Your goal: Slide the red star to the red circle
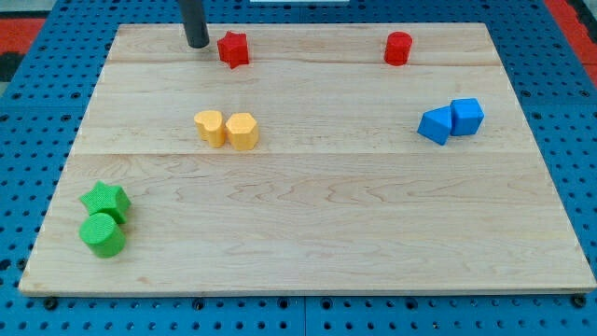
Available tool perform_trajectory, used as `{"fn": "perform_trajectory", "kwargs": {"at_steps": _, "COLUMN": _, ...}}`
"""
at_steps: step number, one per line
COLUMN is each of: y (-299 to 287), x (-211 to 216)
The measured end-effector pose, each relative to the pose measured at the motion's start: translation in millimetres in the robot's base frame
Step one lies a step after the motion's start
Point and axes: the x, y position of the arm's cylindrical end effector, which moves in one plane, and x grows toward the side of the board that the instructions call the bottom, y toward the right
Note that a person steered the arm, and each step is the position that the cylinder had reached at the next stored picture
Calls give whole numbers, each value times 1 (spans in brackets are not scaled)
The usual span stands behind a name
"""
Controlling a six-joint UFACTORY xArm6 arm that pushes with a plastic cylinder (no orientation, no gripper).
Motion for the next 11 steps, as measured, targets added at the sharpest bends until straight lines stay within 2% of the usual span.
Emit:
{"fn": "perform_trajectory", "kwargs": {"at_steps": 1, "y": 27, "x": 5}}
{"fn": "perform_trajectory", "kwargs": {"at_steps": 2, "y": 92, "x": 5}}
{"fn": "perform_trajectory", "kwargs": {"at_steps": 3, "y": 113, "x": 5}}
{"fn": "perform_trajectory", "kwargs": {"at_steps": 4, "y": 63, "x": 5}}
{"fn": "perform_trajectory", "kwargs": {"at_steps": 5, "y": 65, "x": 6}}
{"fn": "perform_trajectory", "kwargs": {"at_steps": 7, "y": 196, "x": 6}}
{"fn": "perform_trajectory", "kwargs": {"at_steps": 9, "y": 126, "x": 21}}
{"fn": "perform_trajectory", "kwargs": {"at_steps": 10, "y": 151, "x": 52}}
{"fn": "perform_trajectory", "kwargs": {"at_steps": 11, "y": 217, "x": 55}}
